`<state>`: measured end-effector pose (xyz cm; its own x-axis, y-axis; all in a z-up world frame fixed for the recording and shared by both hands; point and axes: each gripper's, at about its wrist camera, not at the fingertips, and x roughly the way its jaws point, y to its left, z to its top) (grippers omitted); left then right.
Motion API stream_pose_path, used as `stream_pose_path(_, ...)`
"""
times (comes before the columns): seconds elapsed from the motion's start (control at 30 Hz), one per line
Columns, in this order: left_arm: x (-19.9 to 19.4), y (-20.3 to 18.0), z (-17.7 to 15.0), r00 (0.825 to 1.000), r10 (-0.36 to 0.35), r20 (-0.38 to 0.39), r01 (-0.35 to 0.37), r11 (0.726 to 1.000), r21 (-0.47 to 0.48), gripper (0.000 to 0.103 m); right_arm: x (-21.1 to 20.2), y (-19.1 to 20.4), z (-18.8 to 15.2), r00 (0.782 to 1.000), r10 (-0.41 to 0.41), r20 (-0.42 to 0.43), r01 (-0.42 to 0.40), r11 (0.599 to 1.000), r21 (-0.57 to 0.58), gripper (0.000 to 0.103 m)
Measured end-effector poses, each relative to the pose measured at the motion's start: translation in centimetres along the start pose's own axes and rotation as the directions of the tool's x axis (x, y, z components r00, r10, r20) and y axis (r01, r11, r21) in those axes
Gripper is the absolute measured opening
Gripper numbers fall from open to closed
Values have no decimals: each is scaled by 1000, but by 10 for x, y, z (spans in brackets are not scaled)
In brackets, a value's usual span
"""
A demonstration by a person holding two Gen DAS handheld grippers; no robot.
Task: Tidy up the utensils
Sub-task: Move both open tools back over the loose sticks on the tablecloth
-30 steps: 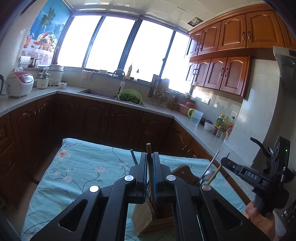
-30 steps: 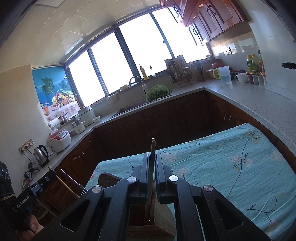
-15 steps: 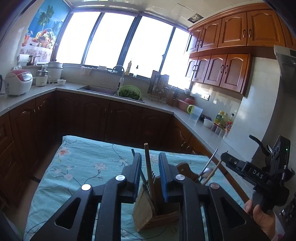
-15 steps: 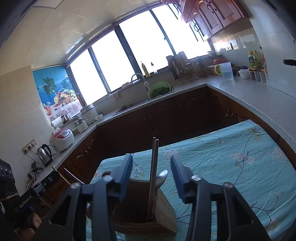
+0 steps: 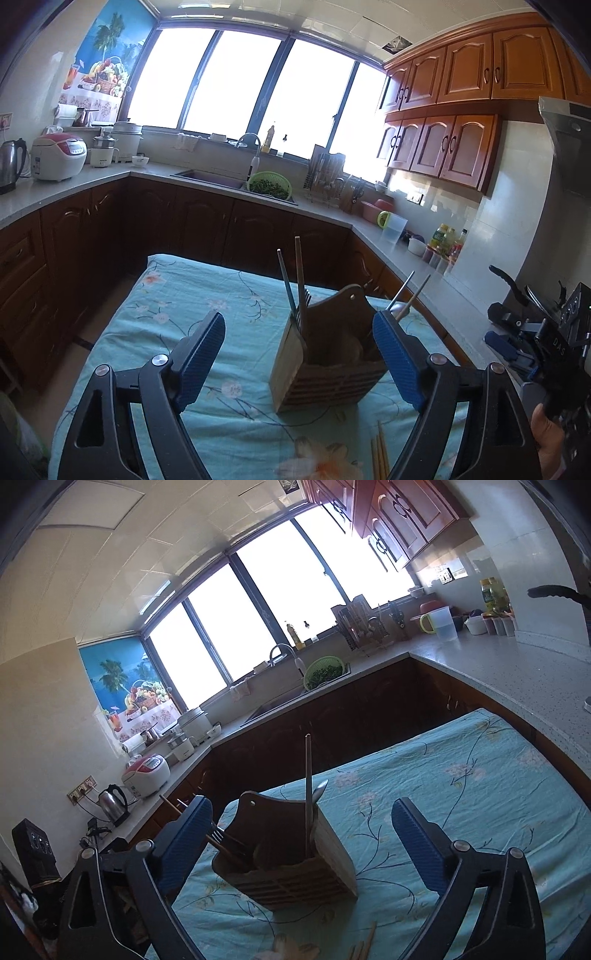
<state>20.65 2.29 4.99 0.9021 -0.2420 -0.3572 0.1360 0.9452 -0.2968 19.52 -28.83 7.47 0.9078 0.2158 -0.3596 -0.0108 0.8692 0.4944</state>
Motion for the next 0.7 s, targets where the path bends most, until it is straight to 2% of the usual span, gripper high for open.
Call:
stream_pose_path(0.27,-36,-1,-29,997,12,-75,-12,1000,1,84,-42,-13,-45,998,-47,-39,47,999,18,99)
stream_pose_path(0.7,-58,-6,-61,982,11,-187,-13,1000,-10,84,-66,-30,-105,985,-116,-130,118,993,7,99)
